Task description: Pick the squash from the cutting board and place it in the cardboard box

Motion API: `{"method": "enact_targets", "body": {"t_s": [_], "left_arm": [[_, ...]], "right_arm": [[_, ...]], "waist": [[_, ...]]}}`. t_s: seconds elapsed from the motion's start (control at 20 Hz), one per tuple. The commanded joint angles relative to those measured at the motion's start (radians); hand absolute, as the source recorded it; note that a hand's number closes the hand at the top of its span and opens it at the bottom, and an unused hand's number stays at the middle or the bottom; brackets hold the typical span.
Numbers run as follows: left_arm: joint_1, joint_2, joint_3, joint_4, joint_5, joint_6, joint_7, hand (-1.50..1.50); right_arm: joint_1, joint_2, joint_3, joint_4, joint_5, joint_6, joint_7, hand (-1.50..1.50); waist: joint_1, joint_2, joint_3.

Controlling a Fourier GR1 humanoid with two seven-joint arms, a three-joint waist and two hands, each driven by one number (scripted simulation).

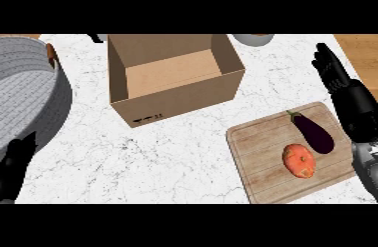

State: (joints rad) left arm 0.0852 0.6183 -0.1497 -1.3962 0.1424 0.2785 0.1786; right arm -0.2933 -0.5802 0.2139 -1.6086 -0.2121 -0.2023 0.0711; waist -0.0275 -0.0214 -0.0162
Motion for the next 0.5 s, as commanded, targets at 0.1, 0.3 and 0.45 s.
{"method": "enact_targets", "body": {"t_s": [0.1,0.3,0.45], "left_arm": [[-0.063,-0.002,0.03,-0.03,-0.048,0.044,-0.056,0.0],[-0.072,0.01,0.028,-0.026,-0.057,0.045,-0.06,0.0],[-0.103,0.002,0.045,-0.032,-0.06,0.061,-0.08,0.0]], "right_arm": [[0.096,-0.015,-0.06,0.051,-0.212,0.284,-0.165,-1.5],[0.017,-0.241,0.03,-0.063,0.088,0.388,-0.27,-1.5],[0.22,-0.247,0.106,0.077,0.193,0.46,-0.529,-1.5]], "waist": [[0.021,0.025,0.02],[0.031,-0.02,-0.006],[0.007,0.031,0.025]]}}
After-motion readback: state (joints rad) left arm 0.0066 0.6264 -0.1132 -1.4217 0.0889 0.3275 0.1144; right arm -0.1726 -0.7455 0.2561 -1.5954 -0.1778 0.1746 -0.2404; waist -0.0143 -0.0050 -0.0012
